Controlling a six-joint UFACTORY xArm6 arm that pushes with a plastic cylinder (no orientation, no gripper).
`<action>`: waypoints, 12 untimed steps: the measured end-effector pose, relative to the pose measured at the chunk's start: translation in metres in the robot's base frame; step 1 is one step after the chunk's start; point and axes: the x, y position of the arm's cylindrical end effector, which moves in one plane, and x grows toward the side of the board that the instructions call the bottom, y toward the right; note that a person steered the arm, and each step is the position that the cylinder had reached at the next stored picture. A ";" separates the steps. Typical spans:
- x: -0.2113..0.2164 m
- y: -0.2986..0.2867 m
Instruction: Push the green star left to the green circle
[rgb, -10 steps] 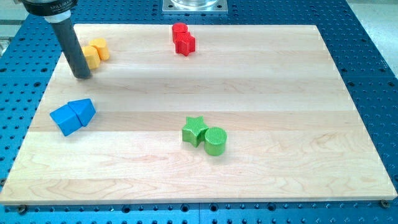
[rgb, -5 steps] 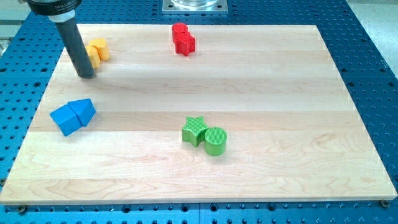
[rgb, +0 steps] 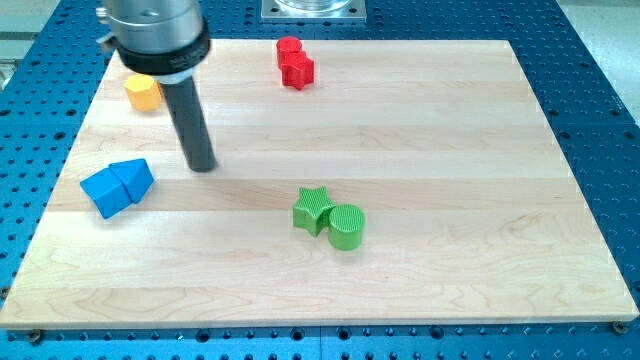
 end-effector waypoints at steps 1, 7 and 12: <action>0.067 0.001; 0.024 0.145; -0.025 0.109</action>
